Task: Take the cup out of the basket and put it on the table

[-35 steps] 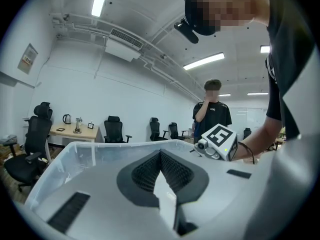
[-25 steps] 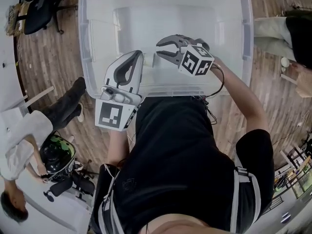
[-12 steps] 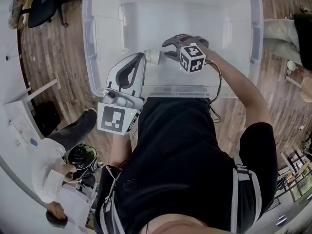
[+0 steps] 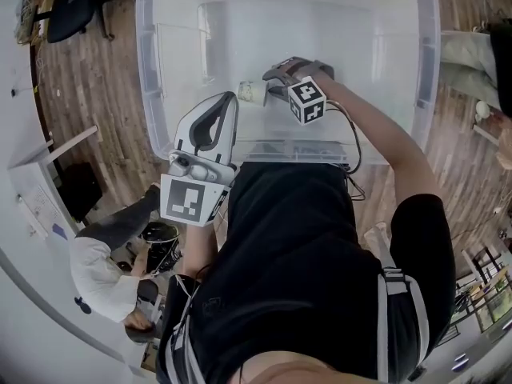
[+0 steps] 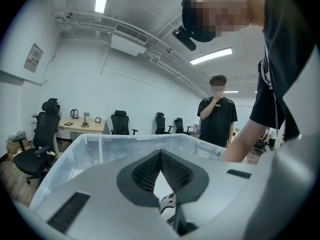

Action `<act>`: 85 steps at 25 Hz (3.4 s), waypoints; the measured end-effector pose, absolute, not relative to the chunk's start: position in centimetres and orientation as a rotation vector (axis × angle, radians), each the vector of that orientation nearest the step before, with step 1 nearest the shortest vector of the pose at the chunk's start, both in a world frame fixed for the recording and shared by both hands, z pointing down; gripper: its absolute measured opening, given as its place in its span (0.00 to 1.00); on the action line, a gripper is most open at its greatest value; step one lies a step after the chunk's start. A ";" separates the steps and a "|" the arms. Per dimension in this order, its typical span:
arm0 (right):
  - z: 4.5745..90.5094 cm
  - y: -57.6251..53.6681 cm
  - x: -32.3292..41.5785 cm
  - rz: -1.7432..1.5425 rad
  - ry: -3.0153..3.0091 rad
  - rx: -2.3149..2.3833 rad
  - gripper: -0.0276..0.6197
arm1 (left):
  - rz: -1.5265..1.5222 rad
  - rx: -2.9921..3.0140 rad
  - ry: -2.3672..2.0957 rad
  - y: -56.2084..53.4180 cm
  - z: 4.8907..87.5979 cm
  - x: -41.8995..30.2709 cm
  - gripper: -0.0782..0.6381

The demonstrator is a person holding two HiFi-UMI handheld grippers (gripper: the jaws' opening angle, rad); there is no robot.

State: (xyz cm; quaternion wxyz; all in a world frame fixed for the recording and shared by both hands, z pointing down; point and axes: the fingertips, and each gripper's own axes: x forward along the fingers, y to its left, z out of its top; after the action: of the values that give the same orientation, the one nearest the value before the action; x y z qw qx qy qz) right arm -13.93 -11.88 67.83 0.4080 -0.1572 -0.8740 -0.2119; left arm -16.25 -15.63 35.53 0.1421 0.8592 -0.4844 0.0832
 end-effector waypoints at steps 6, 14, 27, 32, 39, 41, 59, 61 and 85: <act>68.9 -11.8 -15.6 -0.592 -2.202 -0.366 0.27 | 0.254 2.467 -1.404 -15.4 36.0 -16.9 0.13; 69.3 -11.8 -16.2 -0.588 -2.228 -0.327 0.20 | 0.274 2.458 -1.403 -15.4 36.3 -16.6 0.13; 67.2 -12.6 -18.6 -0.572 -2.284 -0.255 0.08 | 0.259 2.466 -1.400 -15.4 36.1 -17.7 0.13; 65.9 -13.3 -18.7 -0.541 -2.310 -0.227 0.08 | 0.262 2.472 -1.398 -15.4 36.1 -17.6 0.13; 62.3 -15.1 -18.4 -0.495 -2.366 -0.143 0.08 | 0.247 2.486 -1.401 -15.1 35.6 -17.2 0.13; 61.2 -15.5 -18.2 -0.490 -2.378 -0.124 0.08 | 0.245 2.490 -1.399 -15.1 35.5 -17.1 0.13; 49.5 -18.7 -12.9 -0.294 -2.506 0.251 0.08 | 0.203 2.538 -1.364 -14.0 34.7 -16.0 0.13; 48.1 -18.8 -12.0 -0.275 -2.525 0.299 0.08 | 0.201 2.548 -1.358 -13.9 34.5 -15.7 0.13; 35.7 -16.4 -0.3 -0.036 -2.693 0.912 0.08 | 0.156 2.655 -1.249 -11.9 33.2 -8.3 0.13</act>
State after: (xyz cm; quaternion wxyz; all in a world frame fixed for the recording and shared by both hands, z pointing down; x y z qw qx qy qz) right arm -0.28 -16.39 35.66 0.1484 0.3173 -0.9366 -0.0126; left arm -8.29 -11.91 33.15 0.1017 0.8989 -0.4230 0.0527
